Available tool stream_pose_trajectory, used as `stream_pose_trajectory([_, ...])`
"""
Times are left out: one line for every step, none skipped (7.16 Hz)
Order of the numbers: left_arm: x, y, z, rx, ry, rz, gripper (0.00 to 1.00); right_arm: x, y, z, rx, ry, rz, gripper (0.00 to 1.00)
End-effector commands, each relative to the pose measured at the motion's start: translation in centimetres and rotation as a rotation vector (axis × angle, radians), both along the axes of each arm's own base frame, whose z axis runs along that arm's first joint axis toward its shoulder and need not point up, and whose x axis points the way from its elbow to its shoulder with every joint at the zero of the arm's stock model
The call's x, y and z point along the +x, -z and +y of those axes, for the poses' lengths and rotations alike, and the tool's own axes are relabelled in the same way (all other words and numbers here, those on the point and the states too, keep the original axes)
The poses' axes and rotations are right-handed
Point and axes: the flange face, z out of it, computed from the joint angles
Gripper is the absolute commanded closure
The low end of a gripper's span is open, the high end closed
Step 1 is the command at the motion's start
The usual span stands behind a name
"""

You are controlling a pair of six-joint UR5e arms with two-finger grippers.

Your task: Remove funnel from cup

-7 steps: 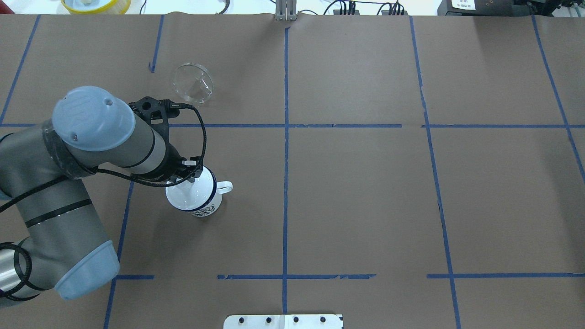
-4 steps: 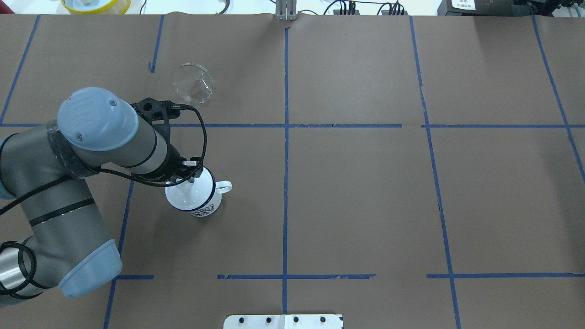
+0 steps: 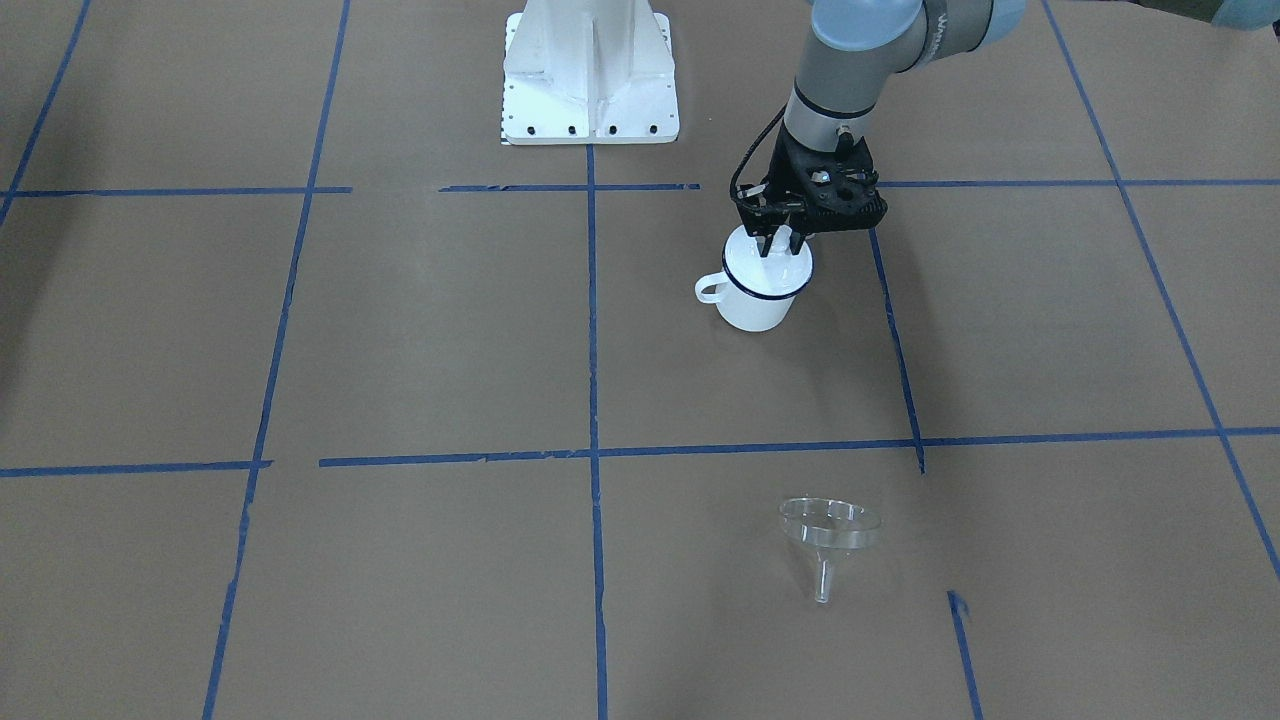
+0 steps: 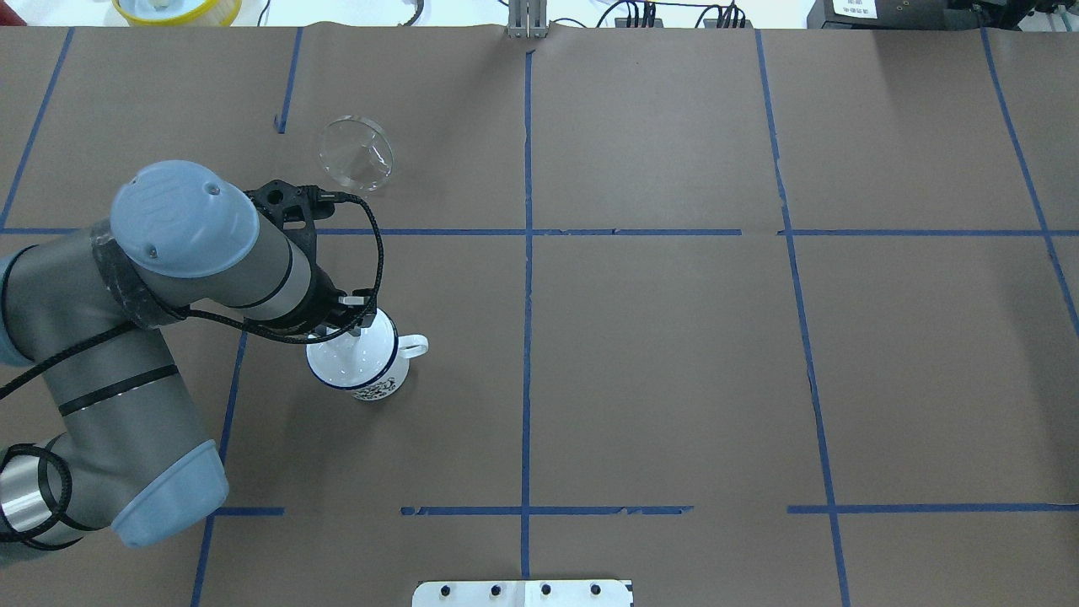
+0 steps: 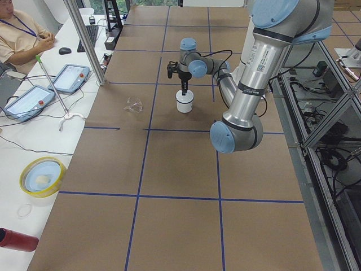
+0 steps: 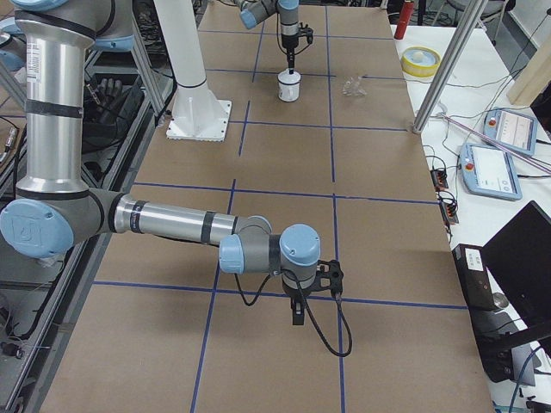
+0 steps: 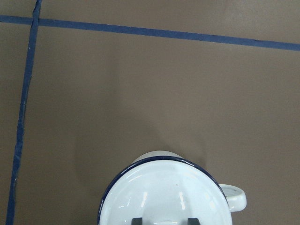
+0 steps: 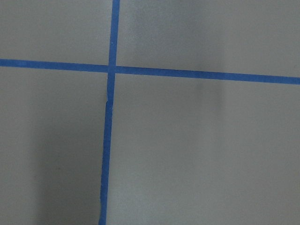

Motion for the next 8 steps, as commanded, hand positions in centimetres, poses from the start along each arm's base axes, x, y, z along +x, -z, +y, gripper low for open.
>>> stream_pose_trajectory([-0.6, 0.8, 0.2, 0.013, 0.0, 0.016, 0.0, 0.0, 0.0, 0.0, 0.0, 0.0, 0.0, 0.0])
stream_pose_trajectory([-1.4, 1.2, 0.1, 0.028, 0.001, 0.026, 0.0, 0.0, 0.0, 0.0, 0.0, 0.0, 0.0, 0.0])
stream_pose_trajectory([-3.5, 1.7, -0.4, 0.08, -0.007, 0.038, 0.0, 0.0, 0.0, 0.0, 0.0, 0.0, 0.0, 0.0])
stream_pose_trajectory([-6.5, 0.6, -1.3, 0.169, -0.049, 0.014, 0.0, 0.0, 0.0, 0.0, 0.0, 0.0, 0.0, 0.0])
stream_pose_trajectory([-10.0, -2.2, -2.6, 0.233, -0.097, -0.003, 0.0, 0.0, 0.0, 0.0, 0.0, 0.0, 0.0, 0.0])
stream_pose_trajectory([-15.5, -5.9, -4.2, 0.268, -0.17, 0.01, 0.0, 0.0, 0.0, 0.0, 0.0, 0.0, 0.0, 0.0])
stream_pose_trajectory([-21.7, -10.6, -5.3, 0.345, -0.232, -0.025, 0.0, 0.0, 0.0, 0.0, 0.0, 0.0, 0.0, 0.0])
stream_pose_trajectory([-28.2, -15.5, -5.7, 0.394, -0.275, -0.081, 0.0, 0.0, 0.0, 0.0, 0.0, 0.0, 0.0, 0.0])
